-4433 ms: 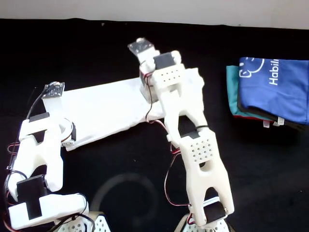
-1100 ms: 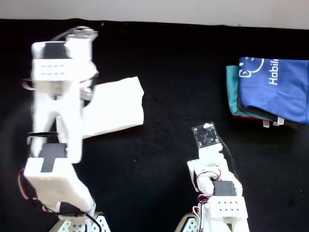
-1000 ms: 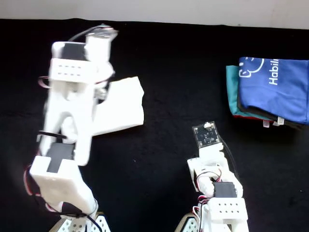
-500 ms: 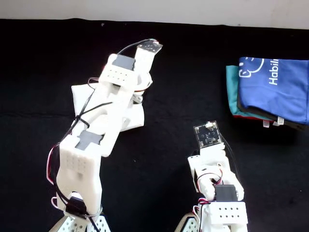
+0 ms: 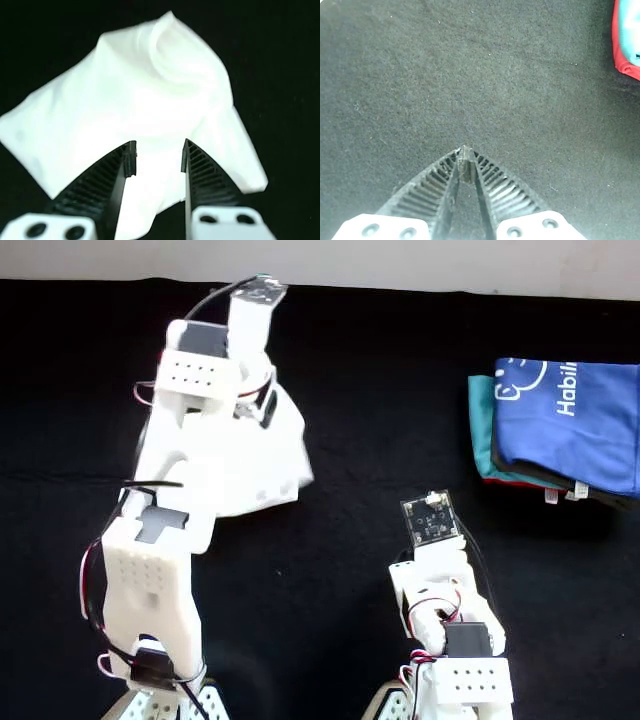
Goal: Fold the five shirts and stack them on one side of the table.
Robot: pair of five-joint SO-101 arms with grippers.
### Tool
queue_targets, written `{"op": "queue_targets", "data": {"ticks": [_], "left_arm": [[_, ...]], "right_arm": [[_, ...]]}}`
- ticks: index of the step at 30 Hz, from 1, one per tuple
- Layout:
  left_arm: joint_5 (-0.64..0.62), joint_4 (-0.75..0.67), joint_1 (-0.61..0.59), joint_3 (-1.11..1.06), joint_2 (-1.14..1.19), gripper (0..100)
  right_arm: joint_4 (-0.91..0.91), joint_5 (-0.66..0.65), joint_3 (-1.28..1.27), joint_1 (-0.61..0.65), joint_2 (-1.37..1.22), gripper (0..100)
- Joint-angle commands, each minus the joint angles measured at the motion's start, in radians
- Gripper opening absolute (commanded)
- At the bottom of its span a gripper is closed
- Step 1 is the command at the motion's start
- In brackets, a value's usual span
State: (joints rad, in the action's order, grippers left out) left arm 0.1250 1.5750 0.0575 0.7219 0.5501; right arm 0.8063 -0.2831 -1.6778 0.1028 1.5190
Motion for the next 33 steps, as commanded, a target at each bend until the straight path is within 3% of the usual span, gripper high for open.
{"op": "queue_targets", "data": {"ticks": [1,3,12,25,33], "left_arm": [[-0.005,0.055,-0.03,0.024,-0.004,7],[-0.005,0.035,-0.038,-0.022,-0.001,0],[-0.009,-0.13,-0.025,-0.105,0.196,1],[-0.012,0.157,0.294,0.045,0.131,1],[-0.006,0.163,0.194,0.094,0.033,1]], "right_arm": [[0.004,0.005,-0.102,-0.007,0.013,0.7],[0.004,0.005,-0.102,-0.007,0.013,0.7],[0.004,0.005,-0.102,-0.007,0.013,0.7],[0.004,0.005,-0.102,-0.007,0.013,0.7],[0.004,0.005,-0.102,-0.007,0.013,0.7]]}}
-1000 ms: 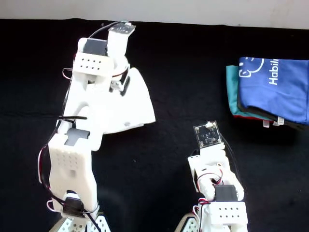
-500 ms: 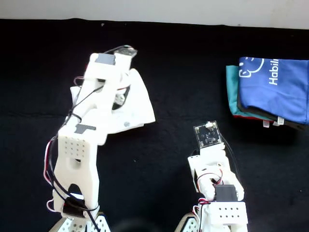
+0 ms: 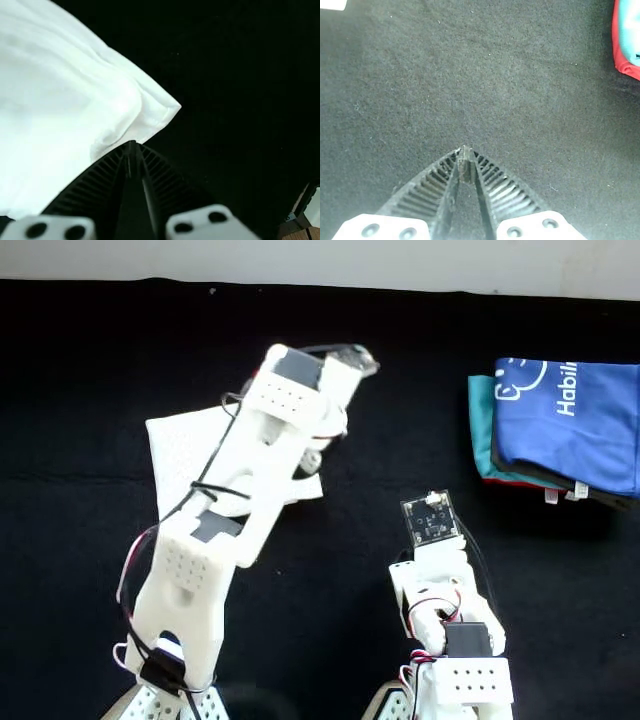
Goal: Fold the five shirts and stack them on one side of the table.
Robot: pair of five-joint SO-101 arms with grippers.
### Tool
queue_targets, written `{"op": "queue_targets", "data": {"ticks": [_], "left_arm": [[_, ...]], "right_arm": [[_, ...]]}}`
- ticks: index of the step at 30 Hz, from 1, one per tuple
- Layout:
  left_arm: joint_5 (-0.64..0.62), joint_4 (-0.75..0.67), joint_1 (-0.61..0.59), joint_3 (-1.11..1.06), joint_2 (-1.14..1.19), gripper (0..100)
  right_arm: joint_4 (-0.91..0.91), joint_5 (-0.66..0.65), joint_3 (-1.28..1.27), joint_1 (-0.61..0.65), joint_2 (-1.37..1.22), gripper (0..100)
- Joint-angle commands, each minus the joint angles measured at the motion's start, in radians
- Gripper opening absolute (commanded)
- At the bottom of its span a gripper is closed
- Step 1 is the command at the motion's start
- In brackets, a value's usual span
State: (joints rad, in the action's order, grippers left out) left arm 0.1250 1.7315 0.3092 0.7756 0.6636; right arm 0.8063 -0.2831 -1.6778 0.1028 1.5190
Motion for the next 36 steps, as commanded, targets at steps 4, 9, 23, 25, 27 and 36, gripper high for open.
{"op": "queue_targets", "data": {"ticks": [4,9,23,25,27,36], "left_arm": [[-0.006,-0.052,-0.157,0.022,-0.054,1],[-0.011,-0.069,-0.162,0.008,0.067,1],[-0.106,0.014,-0.047,0.102,0.087,1],[-0.109,-0.044,-0.093,0.165,0.085,1],[-0.112,-0.153,-0.125,0.199,0.111,1],[-0.11,-0.428,-0.148,0.209,0.288,1]], "right_arm": [[0.004,0.005,-0.102,-0.007,0.013,0.7],[0.004,0.003,-0.102,-0.007,0.013,0.7],[0.002,0.003,-0.102,-0.007,0.013,0.7],[-0.001,0.003,-0.102,-0.007,0.013,0.7],[-0.001,0.003,-0.102,-0.005,0.013,0.7],[-0.001,0.003,-0.102,-0.005,0.013,0.7]]}}
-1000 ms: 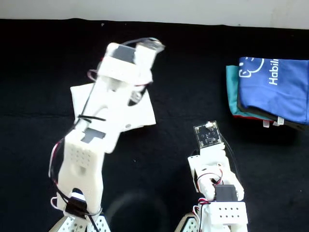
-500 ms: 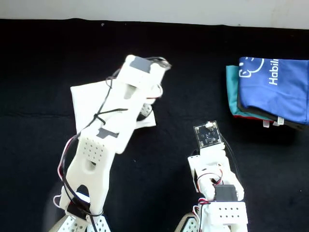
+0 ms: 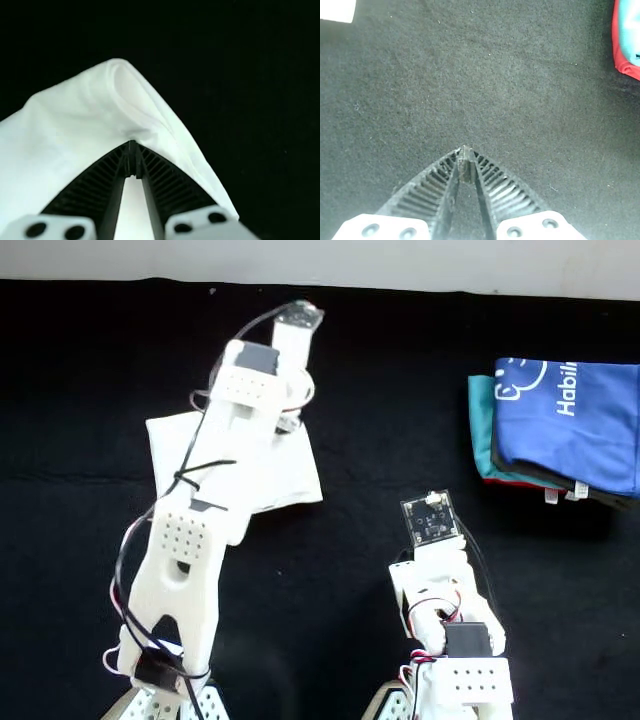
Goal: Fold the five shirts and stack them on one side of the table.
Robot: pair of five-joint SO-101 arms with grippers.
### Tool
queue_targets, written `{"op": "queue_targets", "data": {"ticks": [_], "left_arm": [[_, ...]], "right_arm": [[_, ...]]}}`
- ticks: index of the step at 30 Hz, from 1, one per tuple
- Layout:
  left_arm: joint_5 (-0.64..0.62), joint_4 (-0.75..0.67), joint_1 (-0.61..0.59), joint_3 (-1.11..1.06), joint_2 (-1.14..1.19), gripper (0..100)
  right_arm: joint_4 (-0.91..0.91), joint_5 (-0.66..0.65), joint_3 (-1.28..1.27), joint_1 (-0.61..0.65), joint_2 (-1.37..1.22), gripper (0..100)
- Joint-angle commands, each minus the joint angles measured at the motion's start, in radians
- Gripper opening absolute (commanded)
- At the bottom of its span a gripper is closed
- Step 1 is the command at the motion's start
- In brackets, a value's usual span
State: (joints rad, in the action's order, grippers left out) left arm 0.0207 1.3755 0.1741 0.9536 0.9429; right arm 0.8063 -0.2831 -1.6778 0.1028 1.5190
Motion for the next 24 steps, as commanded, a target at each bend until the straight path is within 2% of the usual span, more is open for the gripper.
{"op": "queue_targets", "data": {"ticks": [1,4,8,20,24], "left_arm": [[-0.006,-0.106,-0.022,0.031,0.021,1],[-0.006,-0.18,-0.068,0.031,0.054,1],[-0.006,-0.172,-0.124,0.031,0.053,1],[-0.002,0.189,-0.205,0.196,-0.087,1],[-0.002,0.235,-0.254,0.142,-0.074,1]], "right_arm": [[-0.001,0.003,-0.102,-0.005,0.013,0.7],[-0.001,0.003,-0.102,-0.005,0.013,0.7],[-0.001,0.003,-0.102,-0.005,0.013,0.7],[-0.001,0.003,-0.102,-0.005,0.013,0.7],[-0.001,0.003,-0.102,-0.005,0.013,0.7]]}}
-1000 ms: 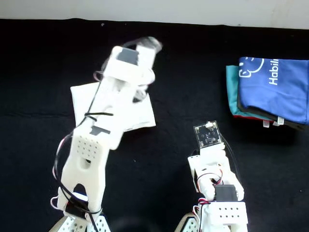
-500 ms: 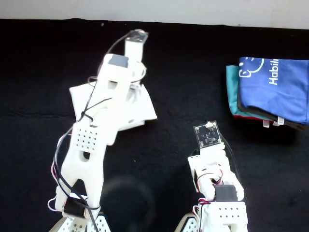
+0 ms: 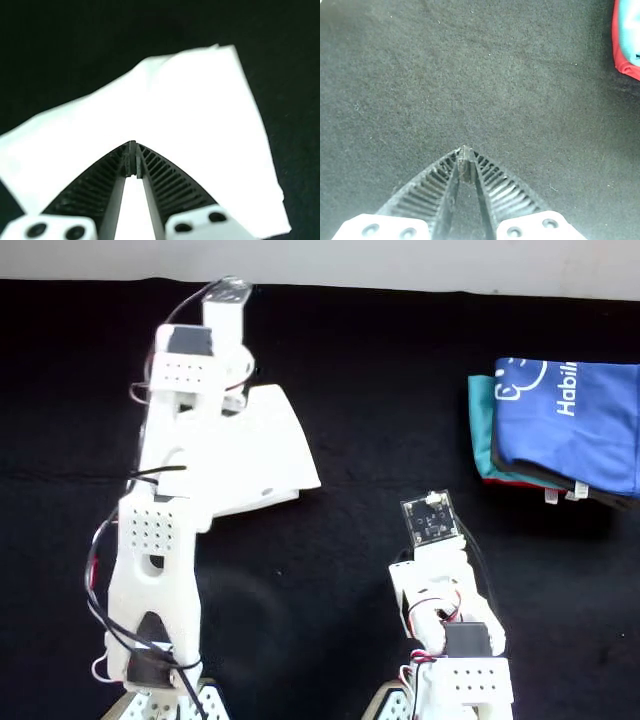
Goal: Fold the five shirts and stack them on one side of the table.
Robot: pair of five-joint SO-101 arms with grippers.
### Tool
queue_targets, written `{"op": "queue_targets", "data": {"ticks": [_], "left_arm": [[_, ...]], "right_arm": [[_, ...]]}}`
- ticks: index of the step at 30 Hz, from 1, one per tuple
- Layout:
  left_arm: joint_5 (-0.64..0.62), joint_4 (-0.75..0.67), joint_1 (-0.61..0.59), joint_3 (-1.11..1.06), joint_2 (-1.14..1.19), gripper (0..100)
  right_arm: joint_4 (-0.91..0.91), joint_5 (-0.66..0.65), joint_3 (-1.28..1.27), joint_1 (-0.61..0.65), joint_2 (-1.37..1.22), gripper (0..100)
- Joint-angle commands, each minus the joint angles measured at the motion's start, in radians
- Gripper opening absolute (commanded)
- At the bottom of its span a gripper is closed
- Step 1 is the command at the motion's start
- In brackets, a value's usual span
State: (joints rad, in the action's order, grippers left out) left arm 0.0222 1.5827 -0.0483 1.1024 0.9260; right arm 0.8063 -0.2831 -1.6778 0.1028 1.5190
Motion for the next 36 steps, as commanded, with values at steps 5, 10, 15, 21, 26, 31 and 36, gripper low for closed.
{"op": "queue_targets", "data": {"ticks": [5,10,15,21,26,31,36], "left_arm": [[-0.002,0.021,-0.113,-0.051,0.002,1],[-0.002,-0.037,-0.208,-0.024,0.09,1],[-0.002,-0.064,-0.24,-0.024,0.139,1],[-0.003,-0.058,-0.285,-0.024,0.087,1],[-0.003,0.078,-0.283,-0.024,-0.05,1],[-0.005,0.189,-0.266,-0.047,-0.183,1],[-0.003,0.19,-0.245,-0.289,-0.39,1]], "right_arm": [[-0.001,0.003,-0.102,-0.005,0.013,0.7],[-0.001,0.002,-0.102,-0.005,0.013,0.7],[-0.001,0.003,-0.102,-0.005,0.013,0.7],[0.004,0.006,-0.093,-0.008,0.012,0.7],[0.147,0.008,0.065,-0.004,0.007,0.9],[0.289,0.006,0.357,-0.002,0.005,0.9],[0.303,0.005,0.556,0.012,-0.148,0.9]]}}
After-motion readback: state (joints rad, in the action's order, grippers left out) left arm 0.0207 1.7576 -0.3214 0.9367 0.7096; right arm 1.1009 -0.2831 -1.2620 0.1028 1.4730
